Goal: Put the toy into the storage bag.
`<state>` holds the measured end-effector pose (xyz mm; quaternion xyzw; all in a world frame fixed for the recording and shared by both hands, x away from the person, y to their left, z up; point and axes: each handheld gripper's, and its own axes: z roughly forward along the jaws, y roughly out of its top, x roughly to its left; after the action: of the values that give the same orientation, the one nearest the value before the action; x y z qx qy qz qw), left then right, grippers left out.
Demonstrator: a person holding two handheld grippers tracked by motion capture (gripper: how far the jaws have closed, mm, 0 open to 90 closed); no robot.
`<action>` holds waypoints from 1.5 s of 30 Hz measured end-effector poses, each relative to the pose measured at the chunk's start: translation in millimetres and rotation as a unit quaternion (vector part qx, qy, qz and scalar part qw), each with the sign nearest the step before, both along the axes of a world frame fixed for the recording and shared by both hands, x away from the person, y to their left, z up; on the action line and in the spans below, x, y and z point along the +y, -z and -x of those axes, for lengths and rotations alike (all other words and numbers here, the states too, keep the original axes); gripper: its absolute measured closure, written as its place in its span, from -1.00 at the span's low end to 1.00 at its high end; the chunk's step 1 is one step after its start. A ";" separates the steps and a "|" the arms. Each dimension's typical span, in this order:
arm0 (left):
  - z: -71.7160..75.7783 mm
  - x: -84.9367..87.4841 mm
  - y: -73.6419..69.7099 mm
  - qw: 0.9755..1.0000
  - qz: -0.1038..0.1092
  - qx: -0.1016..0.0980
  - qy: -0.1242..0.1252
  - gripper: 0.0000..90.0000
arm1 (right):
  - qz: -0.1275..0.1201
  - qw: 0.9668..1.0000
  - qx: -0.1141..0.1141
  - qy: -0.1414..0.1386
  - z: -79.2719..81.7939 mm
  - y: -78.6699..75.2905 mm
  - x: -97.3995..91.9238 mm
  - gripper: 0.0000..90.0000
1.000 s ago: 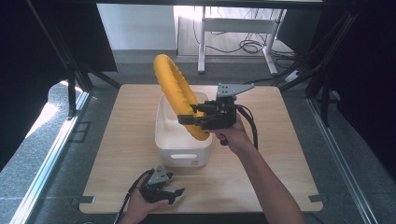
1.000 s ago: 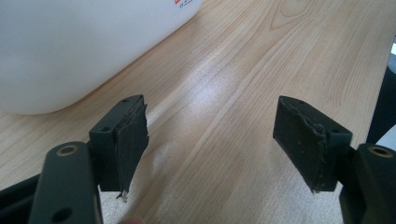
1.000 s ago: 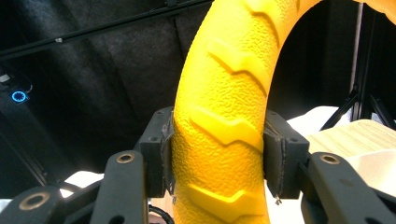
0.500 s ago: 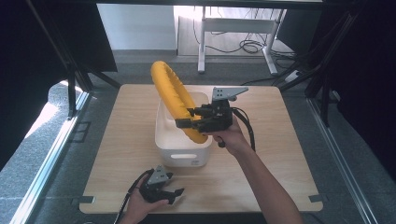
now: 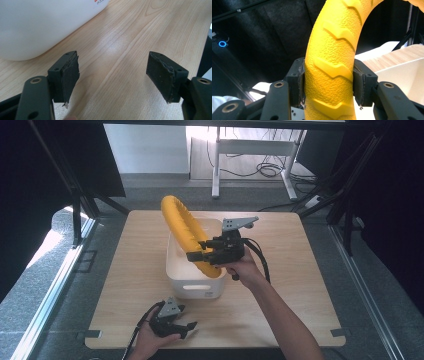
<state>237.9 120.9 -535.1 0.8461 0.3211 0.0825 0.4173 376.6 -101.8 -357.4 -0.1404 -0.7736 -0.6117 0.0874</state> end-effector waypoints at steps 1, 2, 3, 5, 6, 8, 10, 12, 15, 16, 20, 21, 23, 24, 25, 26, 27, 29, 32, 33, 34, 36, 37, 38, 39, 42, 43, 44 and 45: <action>0.0 -0.1 0.1 1.000 -0.001 0.000 0.001 -0.41 | 0.003 1.000 0.000 -0.002 -0.3 1.0 0.5 0.14; 0.0 -0.3 0.2 1.000 -0.001 0.000 0.001 -0.41 | 0.004 1.000 0.001 -0.002 -0.6 2.0 0.9 0.14; 0.0 -0.4 0.3 1.000 -0.001 0.001 0.001 -0.41 | 0.004 1.000 0.003 -0.003 -0.9 2.7 0.6 0.14; -0.1 -0.4 0.4 1.000 -0.001 0.000 0.001 -0.41 | 0.002 1.000 0.005 -0.004 -1.7 4.4 -0.1 0.14; -0.2 -0.4 0.5 1.000 -0.001 0.001 0.001 -0.41 | 0.001 1.000 0.007 -0.005 -1.5 4.6 -0.6 0.14; -0.1 -0.2 0.4 1.000 -0.001 0.001 0.001 -0.41 | 0.001 1.000 0.003 -0.006 -1.8 6.3 -1.6 0.14; -0.1 0.1 0.2 1.000 -0.002 0.000 0.002 -0.41 | 0.002 1.000 0.003 -0.007 -1.7 7.6 -2.3 0.13; 0.0 0.2 0.0 1.000 -0.002 0.000 0.001 -0.41 | 0.005 1.000 -0.003 -0.002 -1.5 8.9 -3.5 0.12; -0.1 0.1 0.0 1.000 -0.005 -0.001 0.003 -0.41 | 0.017 1.000 -0.005 0.012 -3.4 11.5 -6.3 0.11; -0.1 0.0 0.1 1.000 -0.006 -0.001 0.004 -0.41 | 0.023 1.000 -0.005 0.015 -4.1 13.1 -7.6 0.11; -0.3 -0.8 0.7 1.000 -0.007 0.000 0.004 -0.41 | 0.019 0.999 -0.011 0.030 -4.9 16.4 -14.2 0.10; -0.1 -0.9 0.7 1.000 -0.007 0.000 0.004 -0.41 | 0.020 0.999 -0.012 0.032 -4.9 17.1 -15.6 0.10; 0.0 -1.1 0.7 1.000 -0.007 0.000 0.004 -0.42 | 0.027 0.999 -0.015 0.034 -5.9 19.7 -19.0 0.09; 0.1 -1.2 0.7 1.000 -0.007 0.000 0.004 -0.42 | 0.029 0.999 -0.016 0.037 -5.9 20.8 -19.9 0.09; 0.1 -1.3 0.7 1.000 -0.007 0.001 0.004 -0.42 | 0.036 0.998 -0.021 0.041 -5.6 22.8 -21.6 0.08; -0.1 -1.2 0.8 1.000 -0.009 0.001 0.005 -0.42 | 0.041 0.998 -0.025 0.043 -5.5 23.7 -22.8 0.07; 0.0 -1.5 0.9 1.000 -0.009 0.001 0.006 -0.42 | 0.035 0.998 -0.026 0.048 -5.4 24.7 -25.1 0.07; 0.3 -2.1 1.0 1.000 -0.010 0.000 0.006 -0.42 | 0.034 0.998 -0.025 0.055 -5.4 24.4 -28.4 0.07; 0.3 -2.3 1.1 1.000 -0.009 0.000 0.006 -0.42 | 0.036 0.997 -0.032 0.058 -5.3 23.6 -30.4 0.06; 0.2 -2.2 1.1 1.000 -0.009 0.001 0.006 -0.42 | 0.037 0.997 -0.034 0.059 -4.6 23.2 -30.2 0.05; 0.1 -2.2 1.1 1.000 -0.010 0.001 0.006 -0.42 | 0.039 0.997 -0.040 0.061 -3.9 22.7 -29.8 0.04; 0.1 -2.1 1.2 1.000 -0.010 0.001 0.006 -0.42 | 0.042 0.996 -0.046 0.065 -2.7 22.1 -29.2 0.00; 0.1 -2.1 1.2 1.000 -0.010 0.001 0.006 -0.42 | 0.043 0.995 -0.049 0.069 -2.2 21.8 -29.4 -0.03; 0.1 -2.0 1.2 1.000 -0.010 0.001 0.007 -0.42 | 0.043 0.995 -0.051 0.070 -1.8 21.6 -29.5 -0.08; 0.1 -1.9 1.3 1.000 -0.009 0.001 0.007 -0.42 | 0.043 0.995 -0.053 0.075 -1.1 21.4 -30.1 -0.13; 0.0 -2.0 1.3 1.000 -0.010 0.002 0.007 -0.42 | 0.027 0.994 -0.057 0.087 2.3 20.0 -33.1 -0.23; 0.0 -2.1 1.4 1.000 -0.009 0.002 0.007 -0.42 | 0.022 0.994 -0.061 0.092 4.0 19.1 -34.7 -0.26; 0.0 -2.2 1.5 1.000 -0.010 0.002 0.008 -0.42 | 0.019 0.993 -0.064 0.094 5.6 18.0 -36.1 -0.30; 0.0 -2.2 1.5 1.000 -0.009 0.002 0.008 -0.42 | 0.016 0.993 -0.066 0.098 7.4 16.6 -37.7 -0.32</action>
<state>237.8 118.6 -536.6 0.8528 0.3144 0.0802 0.4093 369.2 -139.4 -374.1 -0.1764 -0.7699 -0.6127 -0.0269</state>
